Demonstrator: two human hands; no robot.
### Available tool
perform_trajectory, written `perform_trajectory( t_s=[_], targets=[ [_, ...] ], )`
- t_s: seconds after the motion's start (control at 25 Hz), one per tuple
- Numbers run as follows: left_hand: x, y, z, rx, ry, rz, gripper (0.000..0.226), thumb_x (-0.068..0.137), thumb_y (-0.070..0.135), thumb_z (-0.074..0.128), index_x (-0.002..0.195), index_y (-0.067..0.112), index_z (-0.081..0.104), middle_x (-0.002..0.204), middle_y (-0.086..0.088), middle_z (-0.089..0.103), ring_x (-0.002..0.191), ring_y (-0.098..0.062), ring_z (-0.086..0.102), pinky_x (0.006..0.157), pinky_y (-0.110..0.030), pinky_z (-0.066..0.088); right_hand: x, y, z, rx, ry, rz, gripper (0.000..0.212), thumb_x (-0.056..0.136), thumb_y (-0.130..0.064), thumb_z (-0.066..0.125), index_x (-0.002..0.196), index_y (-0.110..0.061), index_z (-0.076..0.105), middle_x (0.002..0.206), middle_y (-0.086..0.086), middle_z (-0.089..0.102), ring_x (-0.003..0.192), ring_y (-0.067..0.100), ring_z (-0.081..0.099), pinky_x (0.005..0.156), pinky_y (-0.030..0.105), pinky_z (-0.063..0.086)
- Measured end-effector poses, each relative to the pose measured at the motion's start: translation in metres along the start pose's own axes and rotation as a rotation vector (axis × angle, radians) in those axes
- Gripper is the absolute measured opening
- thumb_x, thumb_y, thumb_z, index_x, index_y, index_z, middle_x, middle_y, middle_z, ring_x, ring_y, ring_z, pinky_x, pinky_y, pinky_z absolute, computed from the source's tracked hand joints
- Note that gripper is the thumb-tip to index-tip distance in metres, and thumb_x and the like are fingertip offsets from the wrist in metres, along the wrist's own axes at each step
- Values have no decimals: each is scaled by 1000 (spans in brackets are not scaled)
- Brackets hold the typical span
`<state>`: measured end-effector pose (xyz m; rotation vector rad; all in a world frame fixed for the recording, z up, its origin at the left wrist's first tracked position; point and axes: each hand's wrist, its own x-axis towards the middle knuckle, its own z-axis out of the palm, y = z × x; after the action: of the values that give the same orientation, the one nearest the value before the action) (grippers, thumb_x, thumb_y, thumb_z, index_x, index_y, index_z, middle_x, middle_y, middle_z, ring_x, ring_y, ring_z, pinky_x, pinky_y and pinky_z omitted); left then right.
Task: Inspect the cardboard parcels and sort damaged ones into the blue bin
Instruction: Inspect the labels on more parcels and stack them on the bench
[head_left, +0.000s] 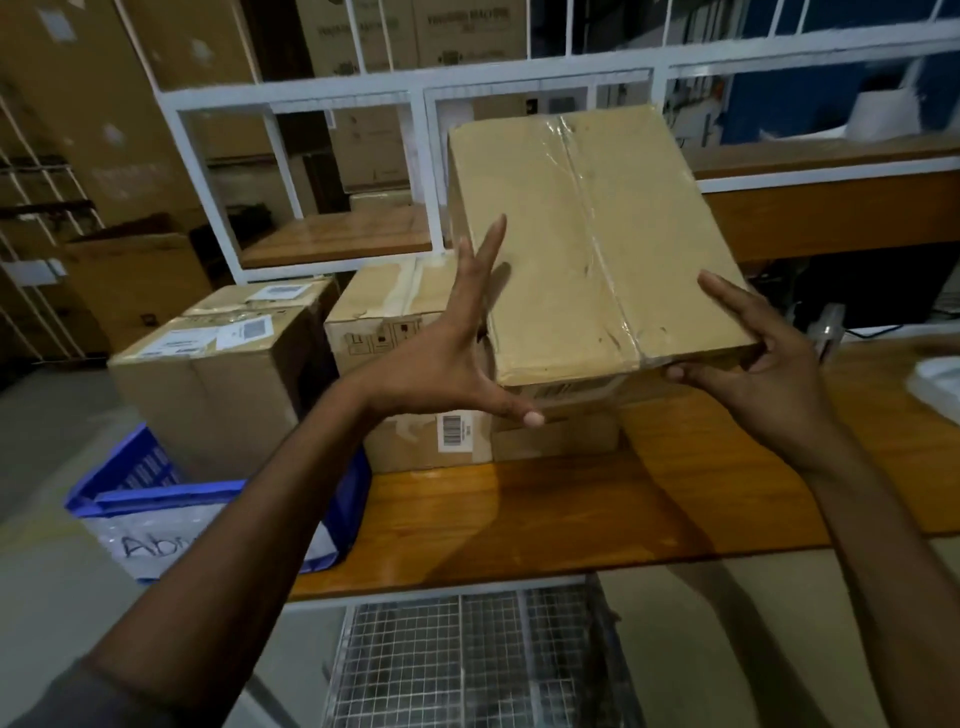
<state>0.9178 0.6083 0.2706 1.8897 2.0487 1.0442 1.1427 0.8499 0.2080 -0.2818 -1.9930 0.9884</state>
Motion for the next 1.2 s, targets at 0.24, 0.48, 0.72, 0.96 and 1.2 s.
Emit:
perform_trajectory(
  t_s=[0.24, 0.48, 0.72, 0.96, 1.2],
  targets=[
    [66, -37, 11, 9, 48, -20, 98, 80, 18, 91, 160, 32, 37, 173, 4, -3, 159, -9, 8, 117, -14, 35, 47, 71, 8, 47, -55, 76, 83, 80, -19, 85, 154, -27, 48, 160, -13, 43, 147, -3, 33, 123, 34, 30],
    [103, -88, 19, 57, 27, -140, 65, 81, 21, 90, 138, 32, 60, 169, -8, 13, 147, -21, 38, 107, -36, 56, 83, 125, 32, 78, -131, 151, 82, 79, -29, 83, 153, -35, 47, 161, -10, 40, 151, 10, 32, 123, 51, 34],
    [124, -136, 26, 181, 6, -276, 73, 89, 22, 84, 152, 32, 50, 174, -17, 9, 157, -29, 27, 121, -37, 42, 114, 161, 60, 120, -190, 189, 77, 77, -34, 86, 145, -44, 52, 153, -21, 43, 149, 16, 37, 118, 54, 40],
    [139, -139, 49, 895, 149, -142, 68, 93, 29, 77, 154, 30, 49, 169, -8, 34, 154, -32, 34, 121, -50, 32, 148, 170, 71, 18, -219, 228, 94, 77, -28, 90, 153, -39, 38, 154, -15, 42, 143, 19, 44, 117, 51, 43],
    [155, -155, 28, 834, 71, -320, 74, 96, 65, 59, 159, 29, 42, 165, -8, 41, 147, -37, 44, 114, -53, 42, 162, 175, 75, -51, -239, 219, 82, 80, -26, 89, 145, -40, 41, 146, -12, 48, 131, 18, 55, 110, 50, 49]
  ],
)
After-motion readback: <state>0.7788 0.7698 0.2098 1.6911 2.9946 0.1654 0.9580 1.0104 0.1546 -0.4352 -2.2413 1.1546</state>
